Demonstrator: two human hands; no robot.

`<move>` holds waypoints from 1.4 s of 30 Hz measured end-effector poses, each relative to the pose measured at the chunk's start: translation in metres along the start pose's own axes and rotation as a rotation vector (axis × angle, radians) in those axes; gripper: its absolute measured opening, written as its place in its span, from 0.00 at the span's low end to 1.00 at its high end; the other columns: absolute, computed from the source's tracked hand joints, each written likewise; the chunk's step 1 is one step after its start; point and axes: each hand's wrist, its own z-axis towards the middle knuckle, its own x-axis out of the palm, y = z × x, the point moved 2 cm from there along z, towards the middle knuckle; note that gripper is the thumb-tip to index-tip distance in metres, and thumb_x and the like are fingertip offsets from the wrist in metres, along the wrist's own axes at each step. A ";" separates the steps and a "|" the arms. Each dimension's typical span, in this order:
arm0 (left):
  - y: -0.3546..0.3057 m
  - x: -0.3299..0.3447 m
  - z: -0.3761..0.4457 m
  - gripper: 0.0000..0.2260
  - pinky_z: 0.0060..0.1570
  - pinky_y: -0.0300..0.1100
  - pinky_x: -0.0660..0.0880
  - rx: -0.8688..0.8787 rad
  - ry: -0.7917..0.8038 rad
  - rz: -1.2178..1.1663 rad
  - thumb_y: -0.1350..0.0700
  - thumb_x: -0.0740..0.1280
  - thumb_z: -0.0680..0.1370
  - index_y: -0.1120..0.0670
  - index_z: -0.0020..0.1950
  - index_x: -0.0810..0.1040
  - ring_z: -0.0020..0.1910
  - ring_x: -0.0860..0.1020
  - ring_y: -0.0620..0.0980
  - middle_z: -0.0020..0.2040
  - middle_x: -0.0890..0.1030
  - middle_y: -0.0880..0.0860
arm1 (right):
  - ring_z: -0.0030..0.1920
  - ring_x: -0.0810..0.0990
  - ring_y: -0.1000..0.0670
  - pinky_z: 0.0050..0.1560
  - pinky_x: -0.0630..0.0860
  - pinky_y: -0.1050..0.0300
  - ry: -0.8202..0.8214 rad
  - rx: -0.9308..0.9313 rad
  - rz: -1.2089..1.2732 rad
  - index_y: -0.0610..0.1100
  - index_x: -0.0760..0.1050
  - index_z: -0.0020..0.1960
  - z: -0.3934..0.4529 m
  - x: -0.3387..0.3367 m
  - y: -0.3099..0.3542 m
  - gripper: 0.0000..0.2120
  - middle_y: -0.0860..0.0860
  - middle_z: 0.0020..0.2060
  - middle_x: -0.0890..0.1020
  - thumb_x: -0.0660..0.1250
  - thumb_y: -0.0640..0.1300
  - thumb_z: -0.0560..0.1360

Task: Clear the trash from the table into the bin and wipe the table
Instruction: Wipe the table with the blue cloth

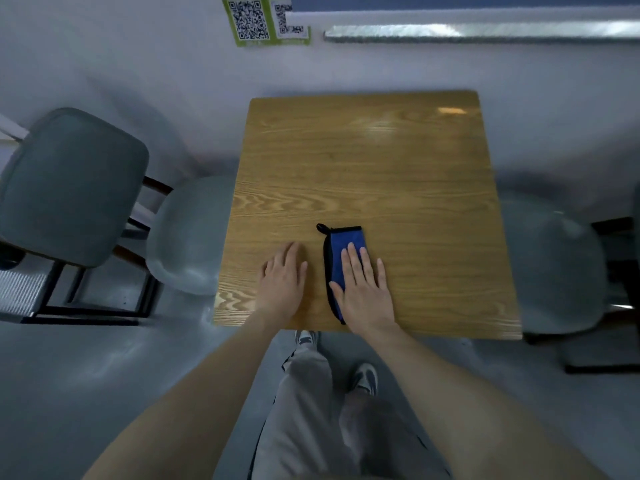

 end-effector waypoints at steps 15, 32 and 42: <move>-0.090 0.024 0.027 0.24 0.73 0.56 0.60 0.257 0.099 0.055 0.43 0.50 0.84 0.49 0.79 0.59 0.76 0.62 0.54 0.78 0.62 0.50 | 0.79 0.33 0.48 0.79 0.41 0.41 -0.054 0.400 0.025 0.44 0.34 0.81 -0.045 -0.009 -0.117 0.34 0.50 0.80 0.35 0.32 0.63 0.82; -0.103 0.020 0.077 0.23 0.77 0.55 0.55 0.396 0.096 0.114 0.43 0.51 0.85 0.50 0.77 0.63 0.77 0.60 0.53 0.78 0.63 0.52 | 0.79 0.35 0.43 0.80 0.41 0.45 -0.065 0.527 0.050 0.36 0.30 0.78 0.010 -0.026 -0.122 0.37 0.41 0.78 0.33 0.36 0.62 0.83; -0.064 -0.018 0.162 0.22 0.75 0.55 0.58 0.308 0.087 0.146 0.44 0.54 0.84 0.50 0.76 0.65 0.75 0.64 0.55 0.76 0.65 0.52 | 0.80 0.38 0.41 0.80 0.44 0.44 -0.066 0.686 0.067 0.34 0.32 0.78 0.084 -0.042 -0.118 0.38 0.39 0.79 0.36 0.36 0.62 0.82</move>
